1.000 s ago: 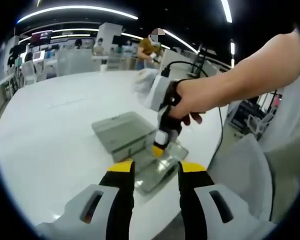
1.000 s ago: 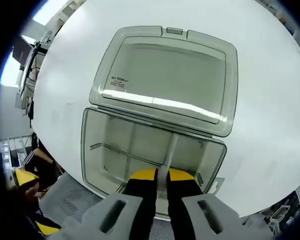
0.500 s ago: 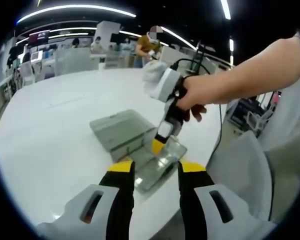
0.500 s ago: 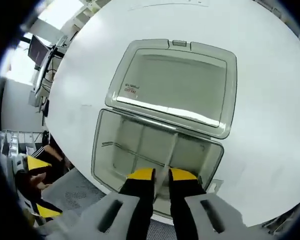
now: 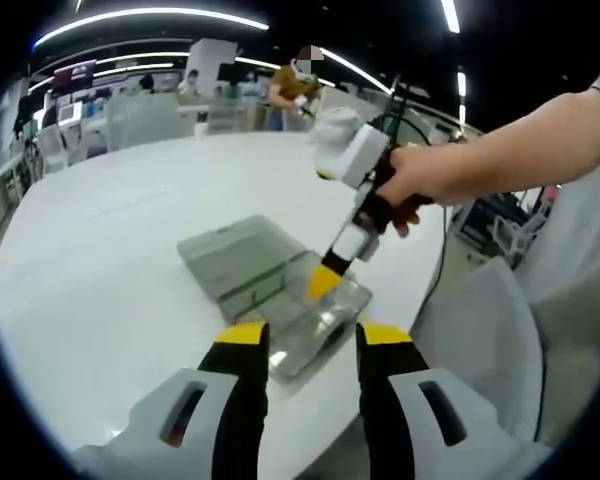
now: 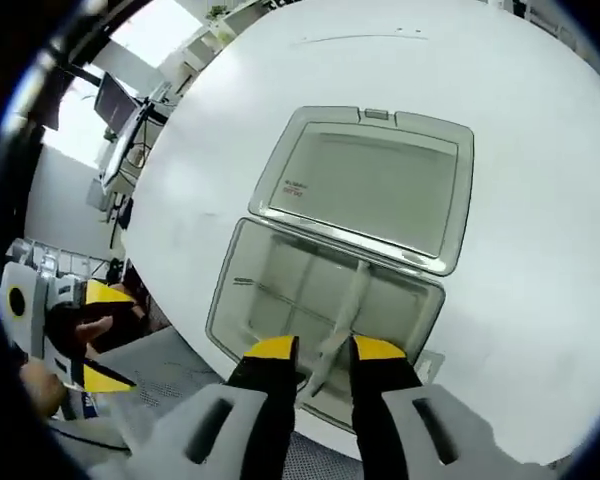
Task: Insert the divider into the dual guide fixture by aligning both edges with the guide slots and pushing it downward to the bottom, including one-sided entry, uneven engagement, binding, and posture correction.
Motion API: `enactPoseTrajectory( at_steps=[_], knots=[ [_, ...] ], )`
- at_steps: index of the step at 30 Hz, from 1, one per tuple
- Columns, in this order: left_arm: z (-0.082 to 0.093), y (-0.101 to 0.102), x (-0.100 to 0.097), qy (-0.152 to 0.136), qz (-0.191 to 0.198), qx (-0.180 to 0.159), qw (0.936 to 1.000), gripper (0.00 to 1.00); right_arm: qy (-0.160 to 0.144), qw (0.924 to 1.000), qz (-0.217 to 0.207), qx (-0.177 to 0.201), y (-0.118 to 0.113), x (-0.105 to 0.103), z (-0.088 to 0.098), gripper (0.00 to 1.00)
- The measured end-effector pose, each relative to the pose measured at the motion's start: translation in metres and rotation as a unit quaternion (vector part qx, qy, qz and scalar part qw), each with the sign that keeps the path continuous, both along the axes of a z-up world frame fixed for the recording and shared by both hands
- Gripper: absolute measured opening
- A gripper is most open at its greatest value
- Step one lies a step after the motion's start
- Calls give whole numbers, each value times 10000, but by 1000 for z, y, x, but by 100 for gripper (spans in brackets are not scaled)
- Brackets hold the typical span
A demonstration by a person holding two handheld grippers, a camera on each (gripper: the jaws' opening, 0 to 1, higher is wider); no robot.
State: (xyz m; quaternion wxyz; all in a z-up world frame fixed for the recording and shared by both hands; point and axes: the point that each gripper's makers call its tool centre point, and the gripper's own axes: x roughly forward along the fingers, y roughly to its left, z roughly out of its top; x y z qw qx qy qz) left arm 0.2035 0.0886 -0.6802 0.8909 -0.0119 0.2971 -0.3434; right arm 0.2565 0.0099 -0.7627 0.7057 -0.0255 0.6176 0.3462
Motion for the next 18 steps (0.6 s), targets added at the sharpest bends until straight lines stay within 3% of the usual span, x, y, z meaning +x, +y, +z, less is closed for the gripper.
enactPoseTrajectory(
  at_steps=[5,11,18],
  knots=[
    [2,1,0,2,2,51,10000,32,-219,9989,64,407,5,3,11,19],
    [3,4,1,18,-1,157,9999,32,-630,9926,549,878,9,1,22,21],
    [3,6,1,89,25,265,9996,32,-923,9870,932,923,-5,-7,22,21]
  ],
)
